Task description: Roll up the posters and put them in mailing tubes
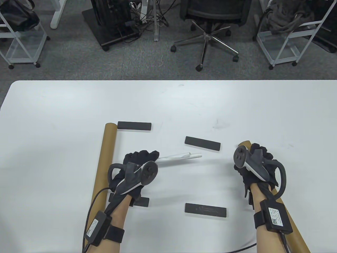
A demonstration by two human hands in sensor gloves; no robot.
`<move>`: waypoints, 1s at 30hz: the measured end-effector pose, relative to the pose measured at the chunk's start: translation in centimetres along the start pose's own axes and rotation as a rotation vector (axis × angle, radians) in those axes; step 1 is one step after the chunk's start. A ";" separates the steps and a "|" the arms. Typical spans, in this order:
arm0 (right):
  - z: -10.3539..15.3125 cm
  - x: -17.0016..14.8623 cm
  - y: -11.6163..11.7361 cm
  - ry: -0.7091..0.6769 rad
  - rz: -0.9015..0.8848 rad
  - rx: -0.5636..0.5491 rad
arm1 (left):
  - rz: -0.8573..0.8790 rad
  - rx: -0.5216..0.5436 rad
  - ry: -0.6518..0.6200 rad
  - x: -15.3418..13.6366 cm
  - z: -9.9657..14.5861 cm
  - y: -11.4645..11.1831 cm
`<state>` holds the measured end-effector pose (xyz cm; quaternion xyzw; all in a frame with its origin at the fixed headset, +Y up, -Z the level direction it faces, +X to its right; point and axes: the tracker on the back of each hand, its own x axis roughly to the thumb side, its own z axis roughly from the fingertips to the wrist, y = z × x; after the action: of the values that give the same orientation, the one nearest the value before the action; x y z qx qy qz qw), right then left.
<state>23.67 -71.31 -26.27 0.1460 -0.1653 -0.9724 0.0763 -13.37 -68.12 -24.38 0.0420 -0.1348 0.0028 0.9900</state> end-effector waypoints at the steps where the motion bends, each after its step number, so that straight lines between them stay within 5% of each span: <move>1: -0.2 -0.4 0.4 0.014 0.001 0.011 | 0.000 0.000 0.001 0.0 0.0 0.0; 14: -1.2 -2.7 3.9 0.081 0.002 0.137 | 0.010 -0.008 0.004 -0.2 -0.1 -0.1; 30: -1.2 -1.6 3.6 0.054 0.050 0.137 | 0.002 -0.015 0.005 -0.2 -0.1 -0.1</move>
<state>25.87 -74.73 -25.67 0.1731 -0.2328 -0.9523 0.0948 -13.53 -68.22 -24.51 0.0345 -0.1325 0.0031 0.9906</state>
